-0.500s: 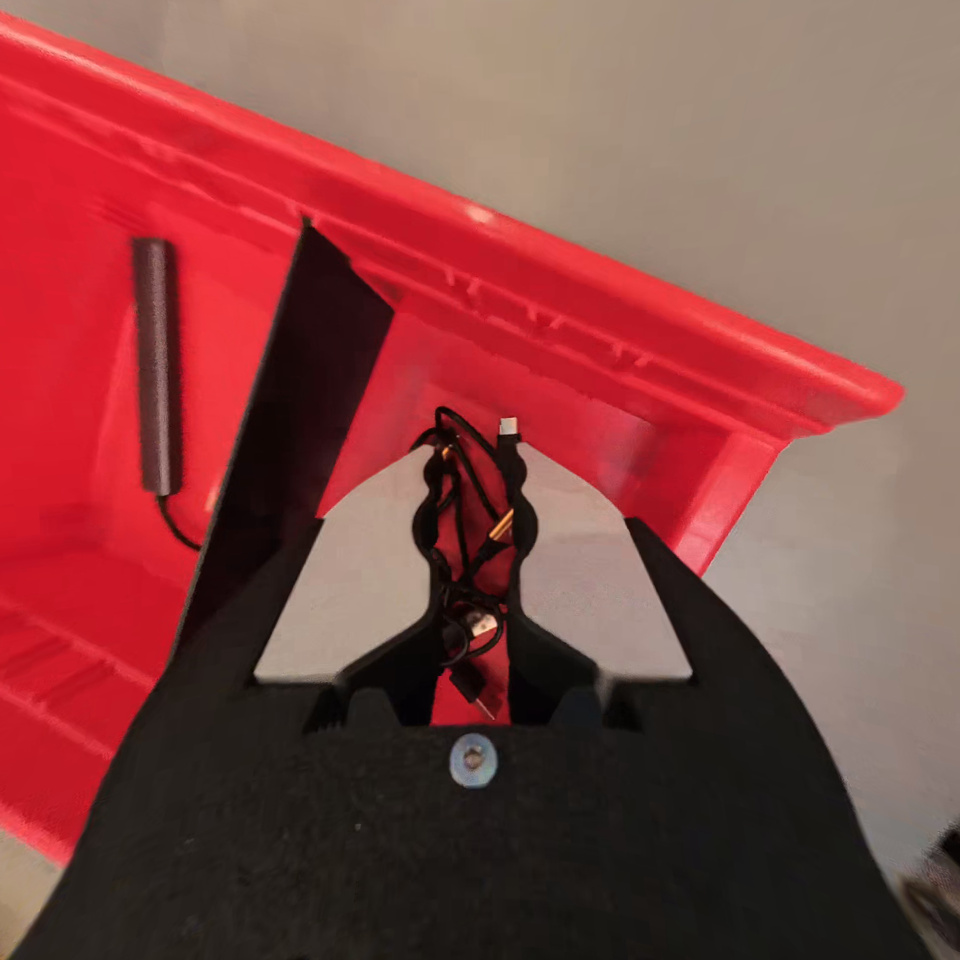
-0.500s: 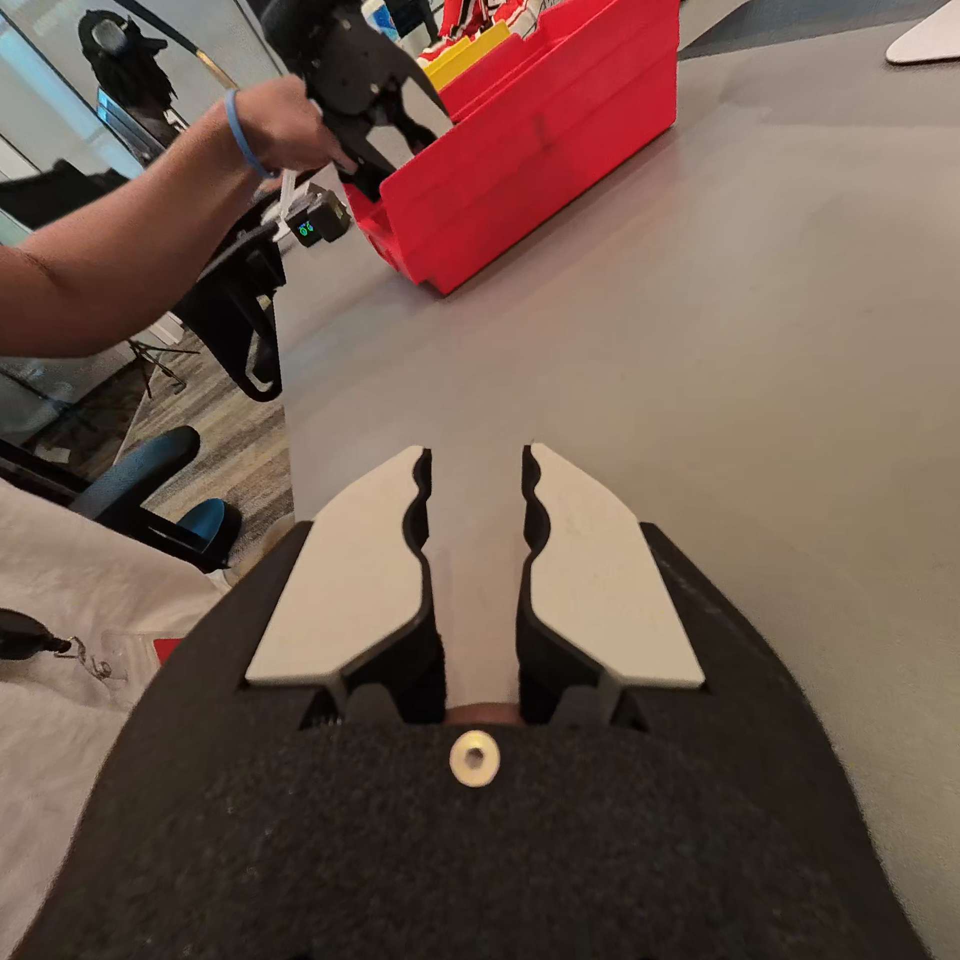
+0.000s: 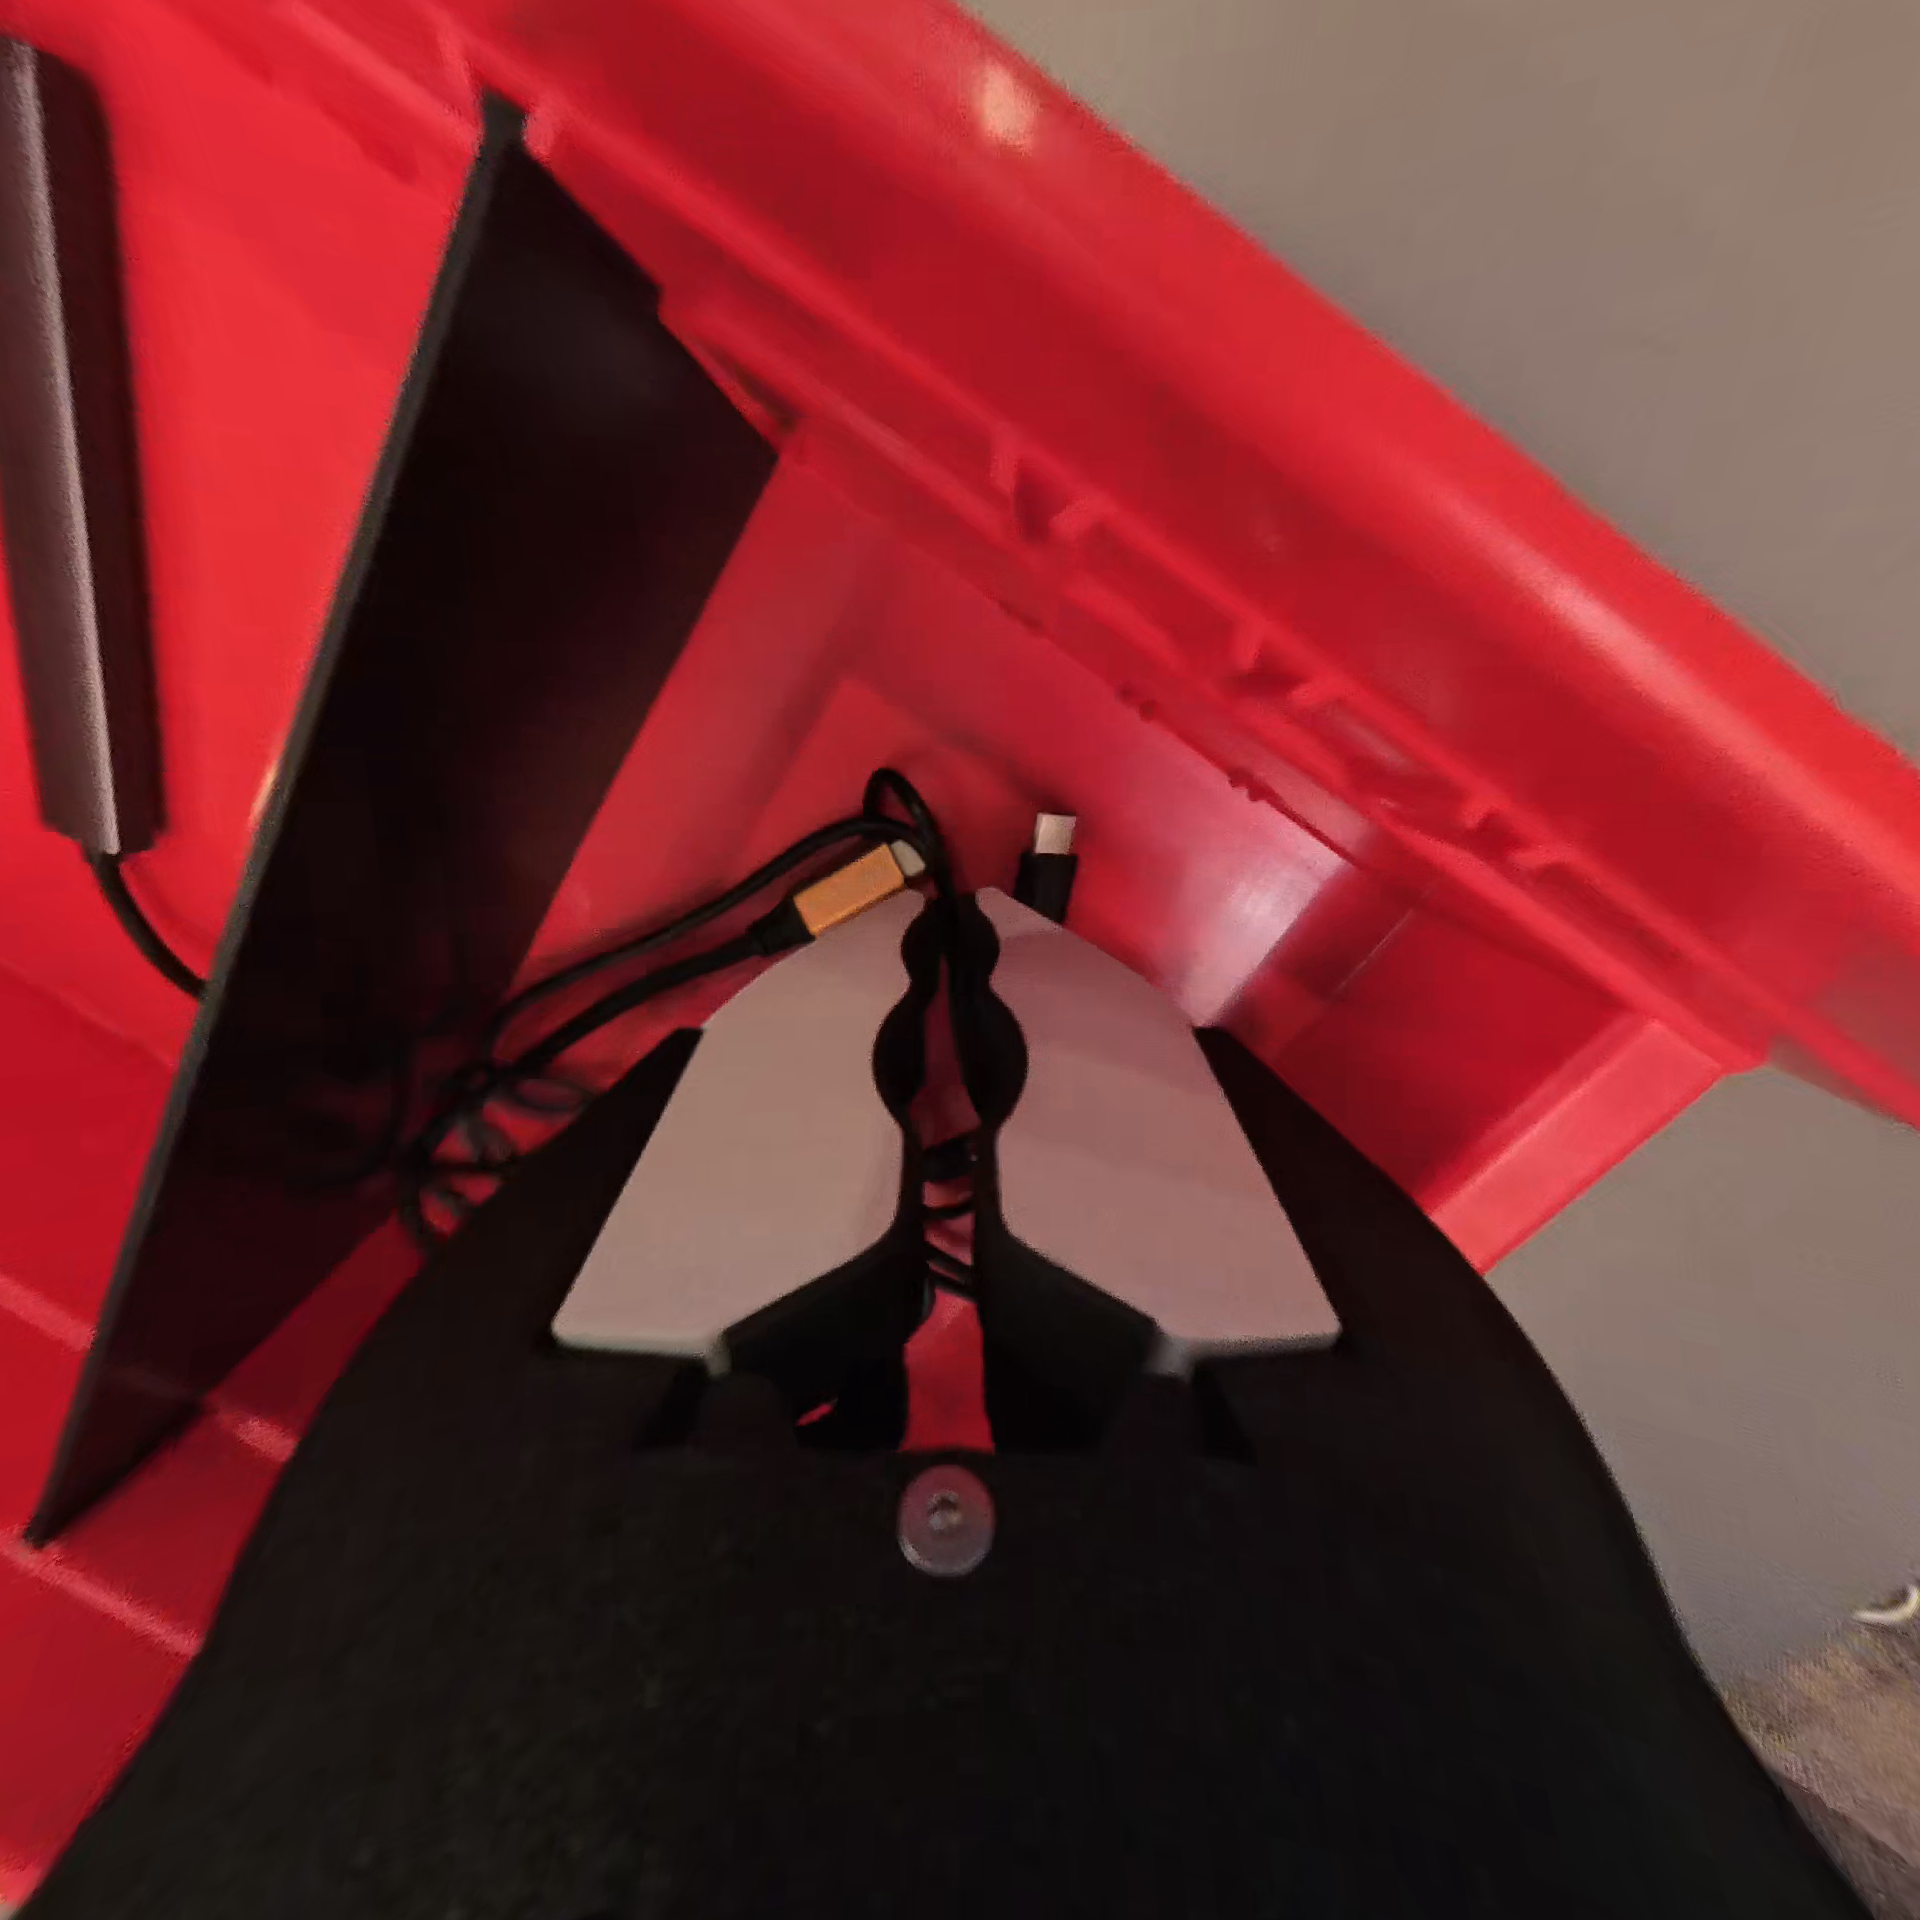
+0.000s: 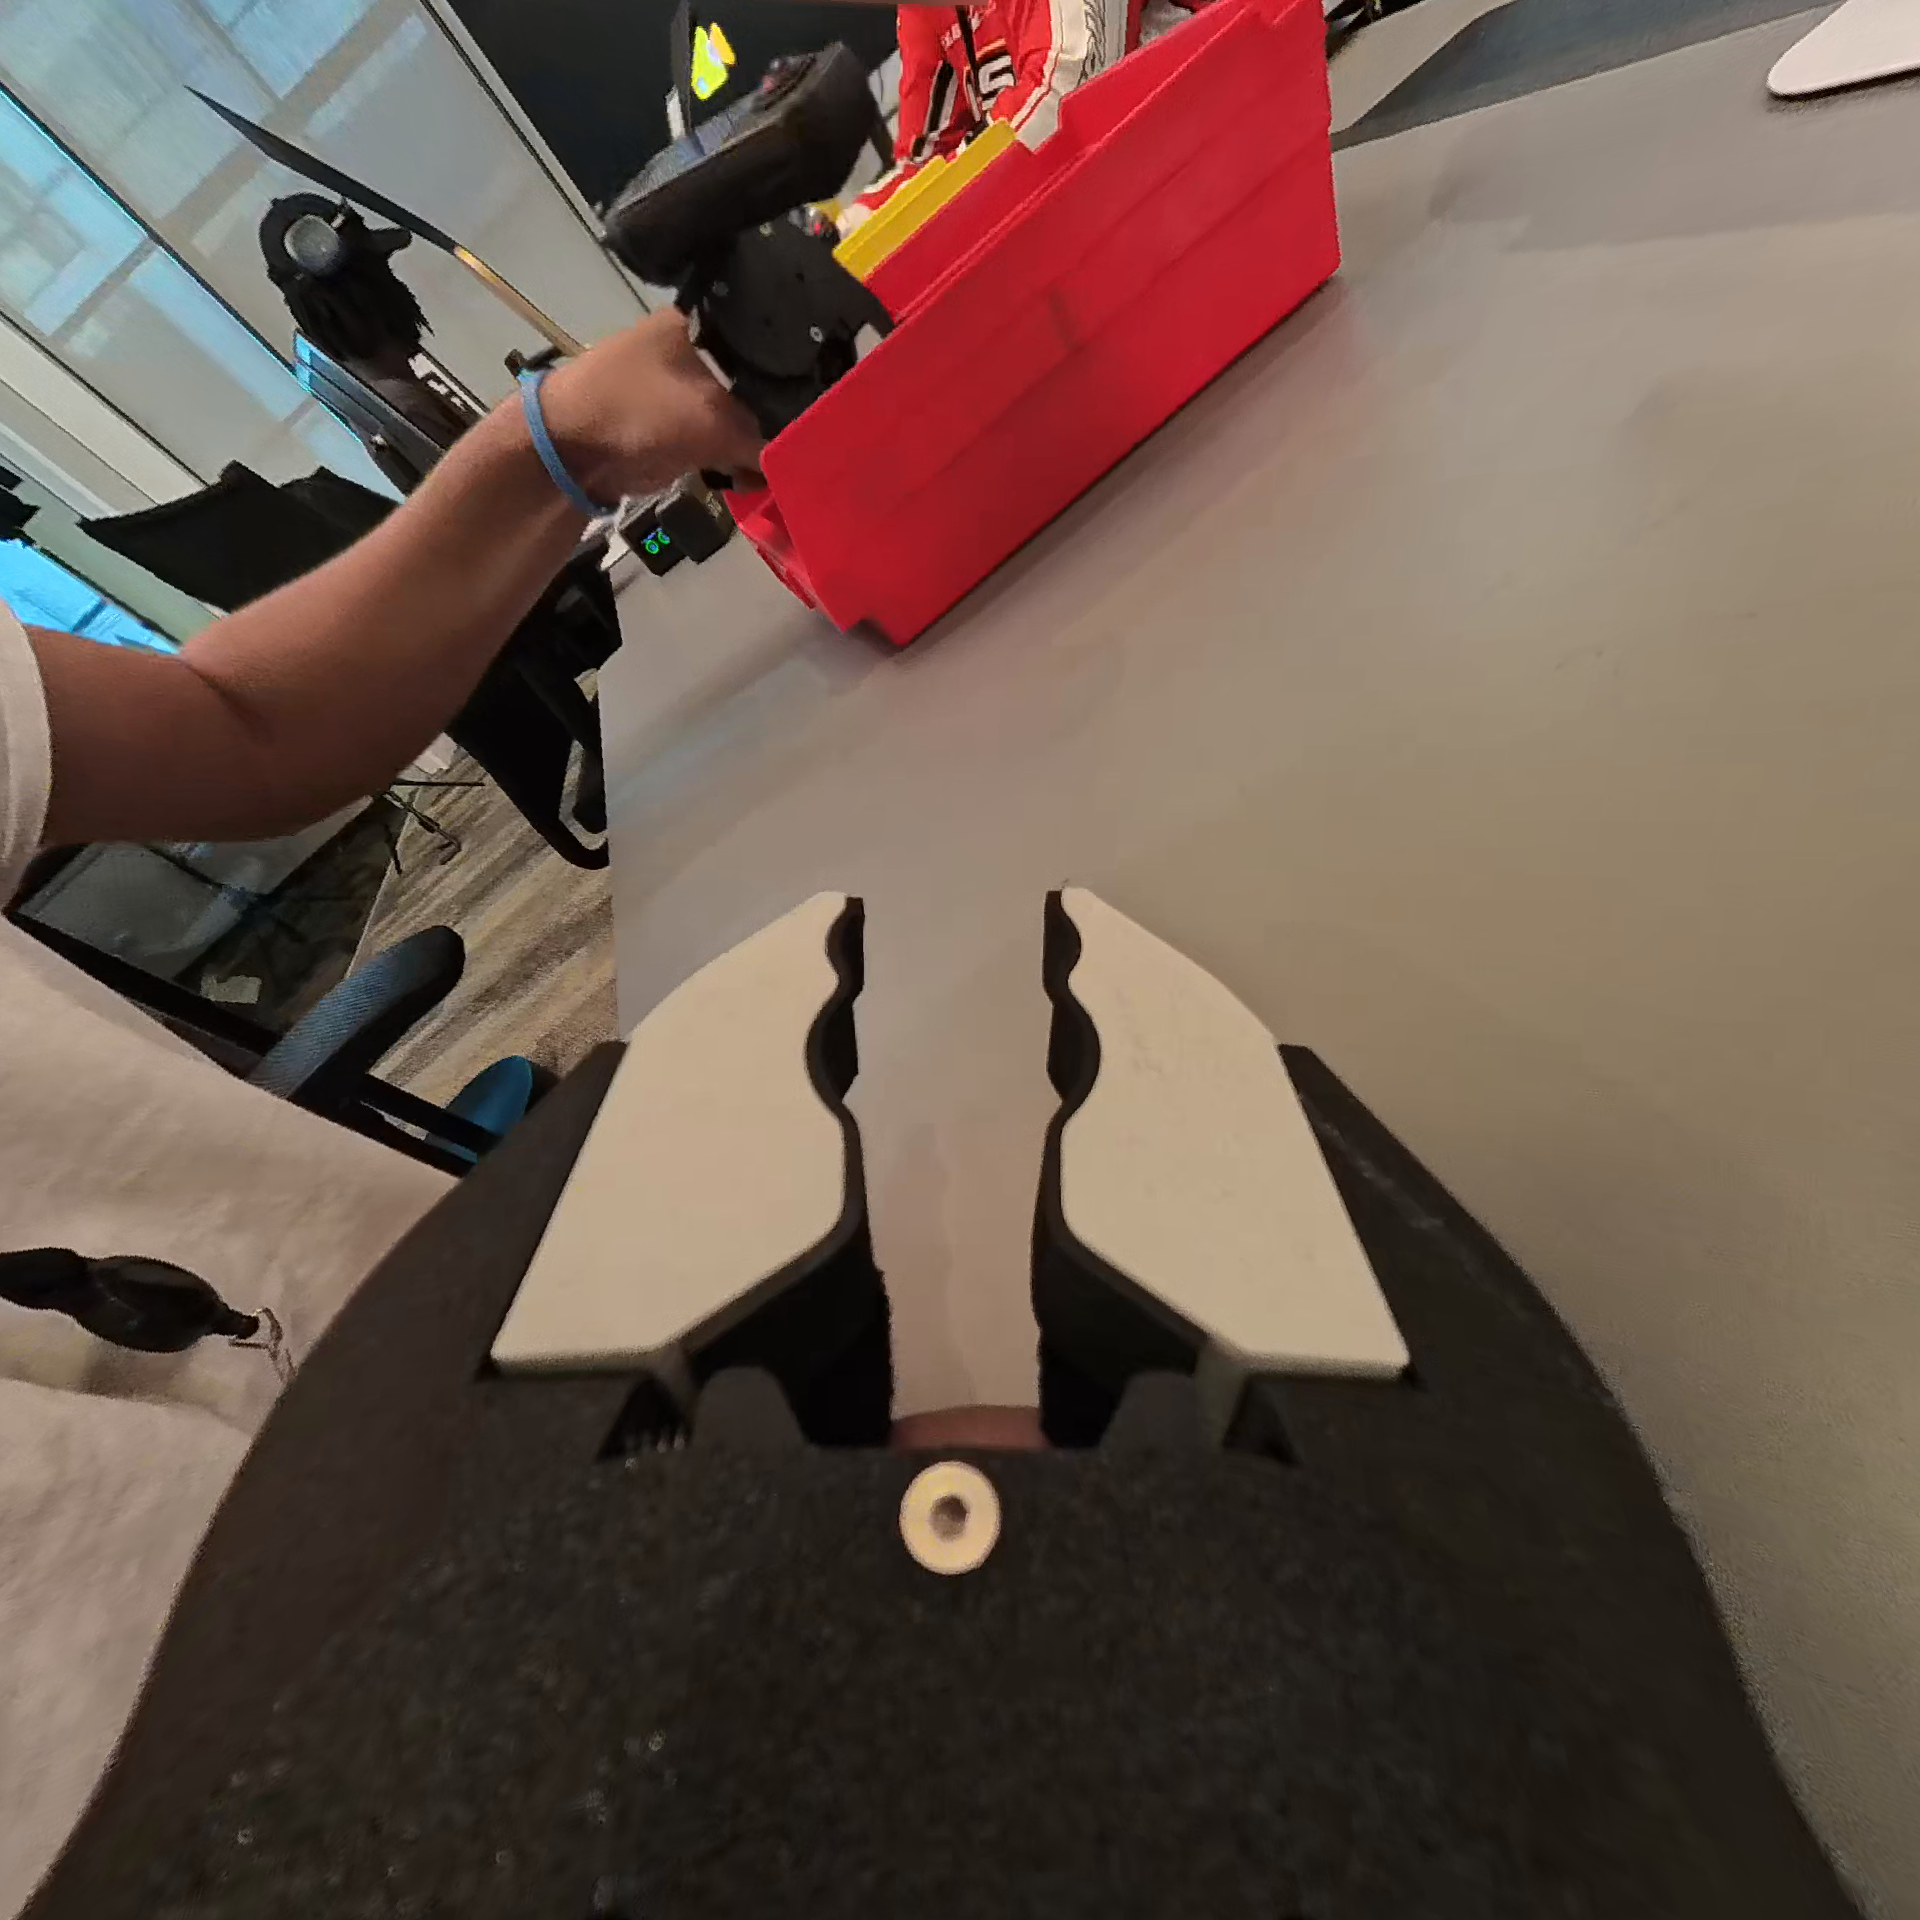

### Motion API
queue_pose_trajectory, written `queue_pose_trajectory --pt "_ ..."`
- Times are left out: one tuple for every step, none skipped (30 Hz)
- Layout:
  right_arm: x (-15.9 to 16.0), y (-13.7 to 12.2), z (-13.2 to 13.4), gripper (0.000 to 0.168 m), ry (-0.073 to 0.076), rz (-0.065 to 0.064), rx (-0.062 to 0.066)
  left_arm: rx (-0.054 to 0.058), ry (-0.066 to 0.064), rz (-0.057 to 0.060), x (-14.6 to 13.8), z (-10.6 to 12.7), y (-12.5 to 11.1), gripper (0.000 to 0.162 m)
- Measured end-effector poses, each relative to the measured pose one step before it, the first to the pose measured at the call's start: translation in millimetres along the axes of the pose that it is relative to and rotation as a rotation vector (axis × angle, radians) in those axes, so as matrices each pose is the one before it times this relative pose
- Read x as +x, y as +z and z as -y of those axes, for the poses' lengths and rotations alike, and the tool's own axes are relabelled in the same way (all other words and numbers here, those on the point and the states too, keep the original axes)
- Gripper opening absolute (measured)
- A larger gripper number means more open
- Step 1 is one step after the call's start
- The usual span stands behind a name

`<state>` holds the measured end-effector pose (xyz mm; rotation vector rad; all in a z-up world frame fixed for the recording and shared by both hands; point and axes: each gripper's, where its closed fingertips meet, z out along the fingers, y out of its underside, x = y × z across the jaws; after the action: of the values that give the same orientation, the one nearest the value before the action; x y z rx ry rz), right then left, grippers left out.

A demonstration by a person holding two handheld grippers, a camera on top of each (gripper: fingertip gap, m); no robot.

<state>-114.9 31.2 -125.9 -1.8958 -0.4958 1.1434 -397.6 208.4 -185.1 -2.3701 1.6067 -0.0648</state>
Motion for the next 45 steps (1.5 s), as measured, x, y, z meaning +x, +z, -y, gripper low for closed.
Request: queue_pose_trajectory --pt "-0.16 0.15 0.07 0.032 0.0007 0.001 0.0002 0.0335 -0.01 0.0047 -0.17 1.25 -4.83 0.003" --pt "-0.1 -0.1 -0.12 0.032 -0.0018 -0.0011 0.0002 0.0482 -0.0153 0.0047 -0.96 3.07 -7.4 0.003" --pt "-0.15 -0.31 0.22 0.032 -0.0022 -0.0015 0.0013 0.0545 -0.0147 0.0027 -1.37 4.19 -9.62 0.002" --pt "-0.36 -0.43 0.07 0.032 -0.0018 -0.0012 0.0009 0.0658 -0.0061 0.0018 -1.35 5.8 -11.57 0.002" --pt "-0.47 -0.34 -0.06 0.032 -0.0012 -0.0006 0.0007 0.0738 -0.0091 0.0026 -1.95 7.48 -12.73 0.002" --pt "-0.5 -0.45 0.06 0.032 -0.0005 0.0005 0.001 0.0755 -0.0197 0.0031 -2.93 8.51 -13.44 0.002" --pt "-0.68 -0.33 0.11 0.032 0.0001 0.0012 0.0014 0.0834 -0.0302 -0.0068 -2.62 10.19 -13.44 0.002" --pt "-0.84 -0.43 0.21 0.032 0.0005 0.0022 0.0015 0.1019 -0.0407 -0.0147 -2.52 13.13 -13.79 0.002" --pt "-0.94 -0.16 0.31 0.032 0.0008 0.0031 0.0015 0.1103 -0.0436 -0.0171 -2.65 14.59 -13.28 0.002" --pt "-1.25 -0.19 0.39 0.032 -0.0001 0.0037 0.0018 0.1019 -0.0421 -0.0255 -1.53 13.76 -12.0 0.002" --pt "-1.19 -0.12 0.34 0.032 -0.0011 0.0034 0.0015 0.0888 -0.049 -0.0325 -0.76 12.2 -10.39 0.002" --pt "-0.99 -0.19 0.0 0.032 -0.0005 0.0018 0.0006 0.0827 -0.0559 -0.0286 -1.04 11.04 -8.72 0.002" --pt "-0.87 -0.15 -0.1 0.032 -0.0008 0.0006 -0.0001 0.0827 -0.0558 -0.0238 -1.26 9.91 -6.74 0.002" --pt "-0.97 -0.27 -0.31 0.032 -0.0022 0.0003 -0.0014 0.0678 -0.055 -0.0221 -0.95 6.43 -4.19 0.002" --pt "-0.84 -0.44 -0.55 0.032 -0.0042 -0.0007 -0.0025 0.0193 -0.0357 -0.0151 -0.91 -1.11 -1.02 0.002" --pt "-0.68 -0.56 -0.44 0.032 -0.0047 -0.0021 -0.002 -0.0278 -0.001 -0.0012 -1.12 -7.91 1.37 0.002" --pt "-0.61 -0.59 -0.41 0.032 -0.0036 -0.0018 -0.0006 -0.0376 0.0142 0.0232 -2.82 -8.8 2.3 0.002" --pt "-0.25 -0.67 -0.13 0.032 -0.0014 -0.0017 0.0002 -0.021 0.009 0.03 -2.84 -5.59 1.69 0.002" --pt "-0.02 -0.64 0.05 0.032 0.0006 -0.0017 0.0009 0.0064 -0.005 0.0067 0.28 -0.53 0.41 0.002" --pt "-0.09 -0.75 0.3 0.032 0.0011 -0.0011 0.0021 0.0133 -0.0182 -0.0075 1.42 1.35 -0.51 0.002" --pt "-0.13 -0.7 0.39 0.032 0.0006 -0.0005 0.0027 -0.0097 -0.0172 0.0107 -1.53 -0.76 -0.99 0.002" --pt "-0.07 -0.66 0.39 0.032 0.0001 -0.0009 0.0017 -0.0323 0.0046 0.0397 -4.84 -3.14 -1.42 0.002" --pt "-0.19 -0.72 0.18 0.032 -0.0008 -0.0009 0.001 -0.0429 0.0297 0.0573 -6.2 -4.92 -1.85 0.002" --pt "-0.18 -0.77 0.0 0.032 -0.0012 -0.0009 0.0007 -0.0476 0.041 0.0642 -6.5 -5.68 -2.04 0.002" --pt "-0.22 -0.49 -0.26 0.032 -0.0011 -0.0005 -0.0003 -0.0377 0.0381 0.0491 -4.19 -4.69 -2.18 0.003" --pt "-0.15 -0.37 -0.38 0.032 -0.0004 -0.0004 -0.0014 -0.0308 0.0241 0.0283 -1.61 -3.99 -2.41 0.003" --pt "-0.03 -0.02 -0.58 0.032 0.0003 -0.0005 -0.0026 -0.0335 0.0135 0.0248 -1.83 -4.22 -2.5 0.003" --pt "-0.14 0.17 -0.71 0.033 -0.0001 0.0007 -0.0033 -0.0353 0.0167 0.0317 -3.05 -4.76 -2.57 0.003" --pt "-0.3 0.32 -0.55 0.032 -0.0005 0.0011 -0.0037 -0.0334 0.0223 0.048 -5.29 -4.78 -2.35 0.003" --pt "-0.43 0.6 -0.53 0.033 -0.0011 0.0013 -0.0033 -0.0338 0.0234 0.0634 -7.75 -4.89 -2.15 0.003" --pt "-0.56 0.69 -0.53 0.033 -0.0014 0.0021 -0.0033 -0.0367 0.0291 0.0519 -6.39 -5.09 -1.67 0.003" --pt "-0.77 0.95 -0.7 0.033 -0.0007 0.0031 -0.0042 -0.0252 0.0303 0.0228 -2.01 -2.9 -1.17 0.003" --pt "-0.8 1.14 -0.84 0.033 -0.0007 0.0035 -0.005 -0.0043 0.019 0.0037 0.81 0.48 -1.27 0.002" --pt "-0.92 1.01 -1.04 0.033 -0.0014 0.003 -0.0064 0.0099 0.0019 0.0005 1.08 2.98 -1.82 0.002" --pt "-0.84 1.07 -1.23 0.033 -0.0031 0.0021 -0.0075 0.011 -0.007 -0.0119 2.48 3.84 -2.13 0.002" --pt "-0.6 0.85 -1.13 0.033 -0.0044 0.0002 -0.0067 0.0151 -0.0051 -0.0167 3.15 5.16 -3.14 0.002" --pt "-0.49 0.67 -1.11 0.033 -0.0046 -0.0016 -0.0064 0.0326 -0.0009 -0.0099 2.63 7.84 -4.71 0.002" --pt "-0.39 0.39 -1.1 0.033 -0.0047 -0.0018 -0.0061 0.0396 0.0003 -0.0252 4.97 9.48 -6.02 0.002" --pt "-0.41 0.22 -0.82 0.033 -0.0046 -0.0017 -0.0053 0.039 0.0009 -0.0385 6.63 10.8 -7.12 0.002" --pt "-0.18 -0.22 -0.48 0.033 -0.0041 -0.0029 -0.0026 0.0459 0.0081 -0.0163 3.45 12.94 -8.58 0.002" --pt "-0.03 -0.54 0.04 0.033 -0.0031 -0.0032 0.0011 0.0425 0.0181 0.0107 -1.12 14.03 -9.47 0.002" --pt "-0.03 -0.67 0.67 0.033 -0.0003 -0.0015 0.0039 0.0357 0.0206 0.0202 -3.98 14.91 -10.02 0.001" --pt "0.08 -0.67 0.95 0.033 0.0029 0.0004 0.0057 0.0399 0.0124 0.0208 -5.39 16.82 -10.21 0.002" --pt "0.04 -0.6 0.96 0.033 0.0049 0.0013 0.0065 0.0437 0.0062 0.0105 -4.62 18.45 -9.2 0.002" --pt "-0.01 -0.55 1.14 0.033 0.0052 0.0022 0.0064 0.0406 0.0106 -0.0005 -2.79 18.68 -7.78 0.003"
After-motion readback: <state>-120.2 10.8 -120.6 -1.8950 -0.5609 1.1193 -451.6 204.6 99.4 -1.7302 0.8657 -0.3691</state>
